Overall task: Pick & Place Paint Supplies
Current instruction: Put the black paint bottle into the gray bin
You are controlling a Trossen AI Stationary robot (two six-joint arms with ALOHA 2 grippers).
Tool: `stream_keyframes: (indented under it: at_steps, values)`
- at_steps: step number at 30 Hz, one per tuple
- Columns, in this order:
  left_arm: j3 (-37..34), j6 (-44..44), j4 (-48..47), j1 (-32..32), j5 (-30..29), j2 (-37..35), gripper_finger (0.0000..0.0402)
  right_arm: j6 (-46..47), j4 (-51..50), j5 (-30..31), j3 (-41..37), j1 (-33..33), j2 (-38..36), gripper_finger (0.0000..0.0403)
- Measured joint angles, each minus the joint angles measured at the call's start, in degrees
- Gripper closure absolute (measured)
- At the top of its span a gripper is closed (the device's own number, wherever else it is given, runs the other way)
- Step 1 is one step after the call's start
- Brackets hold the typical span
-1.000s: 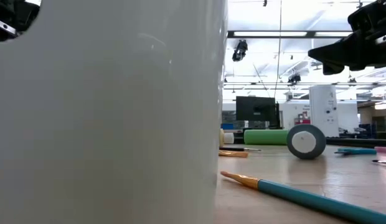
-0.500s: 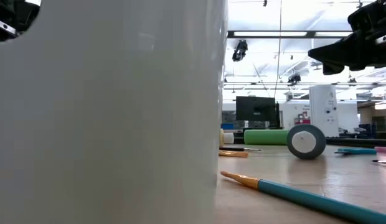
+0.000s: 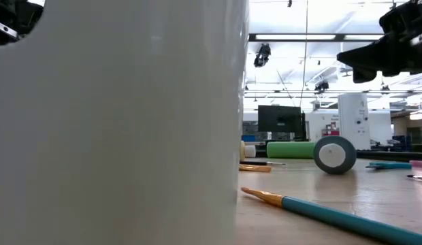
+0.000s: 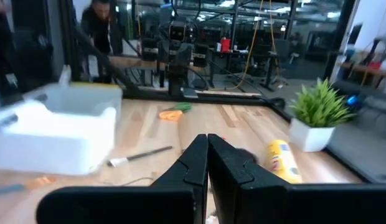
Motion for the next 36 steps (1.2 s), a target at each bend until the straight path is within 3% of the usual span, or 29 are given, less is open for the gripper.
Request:
stream_keyframes:
  at_steps: [8, 13, 16, 22, 27, 31, 36]
  values:
    - [-0.02, 0.01, 0.0, 0.0, -0.02, 0.0, 0.0297, 21.89, 14.2, -0.18, 0.01, -0.02, -0.01, 0.0395]
    - [0.0, 0.01, 0.01, 0.0, 0.01, 0.0, 0.0297, 18.41, 24.97, -4.94, 0.02, 0.0, -0.02, 0.0395]
    - [-0.02, -0.01, 0.0, 0.0, -0.02, 0.0, 0.0297, 15.29, 26.43, -7.68, 1.76, 0.0, 0.08, 0.0395]
    - [-0.02, 0.01, 0.0, 0.0, -0.02, 0.0, 0.0297, 5.51, 16.89, -9.26, 12.66, 0.0, 5.9, 0.0395]
    - [-0.01, 0.01, 0.01, 0.0, -0.02, 0.0, 0.0297, 1.35, 9.08, -9.28, 23.23, 0.0, 18.79, 0.0395]
    - [-0.01, -0.01, 0.02, 0.0, 0.0, 0.0, 0.0297, -2.01, -2.93, -9.76, 31.29, -0.01, 28.67, 0.0395]
    - [0.0, -0.01, 0.02, 0.0, -0.02, 0.0, 0.0297, -5.89, -16.34, -14.49, 40.89, 0.0, 37.89, 0.0395]
